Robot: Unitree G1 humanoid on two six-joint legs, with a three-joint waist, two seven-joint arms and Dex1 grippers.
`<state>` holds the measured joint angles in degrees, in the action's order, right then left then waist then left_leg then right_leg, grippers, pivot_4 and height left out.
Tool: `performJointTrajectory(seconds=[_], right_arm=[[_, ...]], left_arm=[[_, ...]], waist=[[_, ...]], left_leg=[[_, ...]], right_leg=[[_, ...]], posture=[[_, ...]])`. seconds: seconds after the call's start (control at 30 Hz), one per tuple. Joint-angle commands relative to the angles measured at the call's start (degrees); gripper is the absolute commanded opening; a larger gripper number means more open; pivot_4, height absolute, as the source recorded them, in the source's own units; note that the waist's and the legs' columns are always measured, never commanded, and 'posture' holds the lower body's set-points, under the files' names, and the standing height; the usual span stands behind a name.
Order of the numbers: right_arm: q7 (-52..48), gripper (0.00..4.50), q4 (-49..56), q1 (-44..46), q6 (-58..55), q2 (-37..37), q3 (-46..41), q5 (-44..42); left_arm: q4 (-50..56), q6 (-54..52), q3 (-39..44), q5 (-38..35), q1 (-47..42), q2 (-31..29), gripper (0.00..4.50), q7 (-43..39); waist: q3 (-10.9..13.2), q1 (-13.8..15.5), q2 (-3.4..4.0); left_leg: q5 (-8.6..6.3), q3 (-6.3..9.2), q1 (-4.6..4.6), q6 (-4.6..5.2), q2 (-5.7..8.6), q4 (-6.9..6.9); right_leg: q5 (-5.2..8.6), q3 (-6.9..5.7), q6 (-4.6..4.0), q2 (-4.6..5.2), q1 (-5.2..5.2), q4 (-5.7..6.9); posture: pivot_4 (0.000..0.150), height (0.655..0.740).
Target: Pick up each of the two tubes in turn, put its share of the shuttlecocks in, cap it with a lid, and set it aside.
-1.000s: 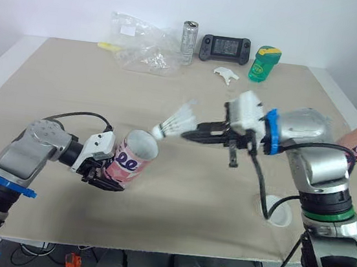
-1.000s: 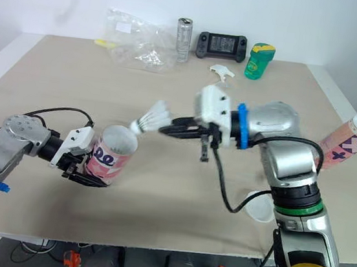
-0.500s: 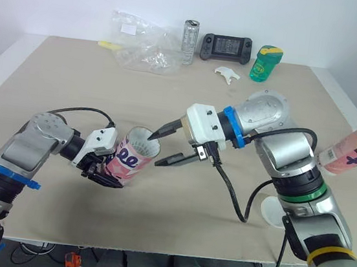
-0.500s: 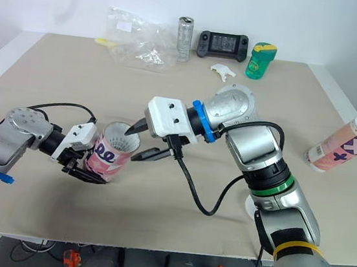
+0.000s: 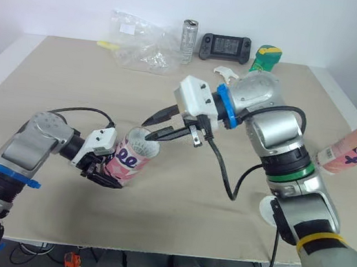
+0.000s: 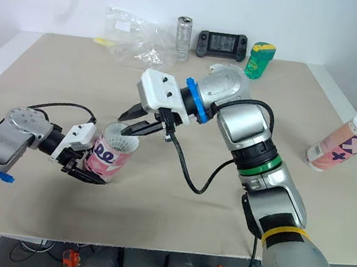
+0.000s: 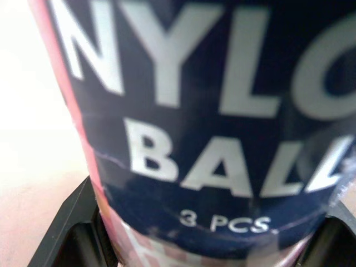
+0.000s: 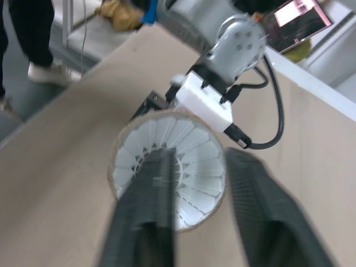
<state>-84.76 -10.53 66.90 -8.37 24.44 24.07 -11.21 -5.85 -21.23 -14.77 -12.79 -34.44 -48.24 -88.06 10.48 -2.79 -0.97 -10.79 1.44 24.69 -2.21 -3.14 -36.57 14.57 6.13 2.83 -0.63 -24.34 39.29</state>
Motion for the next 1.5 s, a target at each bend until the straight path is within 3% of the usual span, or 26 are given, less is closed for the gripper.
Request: performJointTrajectory(seconds=[0.03, 0.37, 0.6, 0.8, 1.07, 1.2, 1.3, 1.5], right_arm=[[-2.9, 0.07, -2.9, 3.0, 5.4, -2.4, 4.7, 5.1], [-5.3, 0.07, -18.0, 7.9, 16.3, -14.6, 13.3, 13.6], [-6.4, 0.07, -22.4, 9.3, 17.0, -19.3, 11.6, 13.6], [-7.7, 0.07, -14.5, 10.8, 4.5, -8.9, 7.6, -4.9], [-7.7, 0.07, -7.6, 9.6, 1.8, 8.7, 6.8, -11.4], [-7.3, 0.07, -3.5, 5.7, -0.2, 17.4, 2.9, -10.5], [-7.3, 0.92, -1.3, 0.9, -1.5, 25.1, 1.9, -7.3], [-7.7, 3.80, 7.9, -12.1, 0.2, 43.9, 5.1, -10.2]], left_arm=[[-0.2, 0.6, 0.4, 0.2, -1.0, -0.1, 3.08, -0.3], [1.0, -0.1, 0.9, -0.2, -0.1, 0.0, 3.08, 0.3], [2.5, -1.2, 1.7, -0.6, 0.9, 0.1, 3.08, 1.2], [3.4, -1.0, 2.9, -1.1, 2.3, 0.3, 3.08, 2.3], [4.5, 1.4, 5.7, -4.6, 3.1, 5.1, 3.08, 6.3], [5.0, 3.3, 7.0, -6.3, 3.2, 10.1, 3.08, 10.4], [5.6, 6.0, 6.6, -6.4, 5.2, 13.0, 3.08, 12.2], [3.6, 9.1, 5.2, -6.7, 6.6, 20.1, 3.08, 15.7]], waist=[[0.0, 0.0, 0.00], [0.0, 0.0, -0.02], [-0.1, -0.2, -0.10], [0.0, 0.0, -0.12], [0.1, 0.2, -0.16], [0.1, 0.1, -0.17], [0.1, 0.2, -0.19], [0.2, 0.2, 0.02]], left_leg=[[0.00, 0.00, -0.01, 0.00, 0.00, 0.00], [0.01, 0.12, -0.06, -0.01, -0.04, -0.02], [0.01, 0.13, -0.42, -0.01, -0.06, 0.01], [0.01, 0.32, -0.35, -0.02, -0.26, 0.02], [0.01, 0.31, -0.25, -0.02, -0.14, 0.01], [0.01, 0.32, -0.24, -0.01, -0.14, 0.04], [0.00, 0.31, -0.22, -0.01, -0.06, 0.04], [-0.05, 0.25, -0.18, 0.07, 0.20, 0.02]], right_leg=[[0.00, 0.00, 0.00, 0.00, 0.00, 0.00], [0.04, -0.13, -0.10, -0.06, 0.01, 0.16], [0.34, -0.14, -0.38, -0.10, 0.04, 0.78], [0.36, -0.32, -0.57, -0.27, 0.02, 0.87], [0.41, -0.34, -0.51, -0.14, -0.02, 0.79], [0.46, -0.36, -0.52, -0.14, -0.02, 0.77], [0.46, -0.33, -0.51, -0.07, -0.01, 0.75], [0.60, -0.22, -0.26, 0.15, -0.01, 0.72]], posture=[[0.150, 0.7236], [0.150, 0.7236], [0.150, 0.7236], [0.150, 0.7236], [0.150, 0.7236], [0.150, 0.7236], [0.150, 0.7236], [0.150, 0.7236]])
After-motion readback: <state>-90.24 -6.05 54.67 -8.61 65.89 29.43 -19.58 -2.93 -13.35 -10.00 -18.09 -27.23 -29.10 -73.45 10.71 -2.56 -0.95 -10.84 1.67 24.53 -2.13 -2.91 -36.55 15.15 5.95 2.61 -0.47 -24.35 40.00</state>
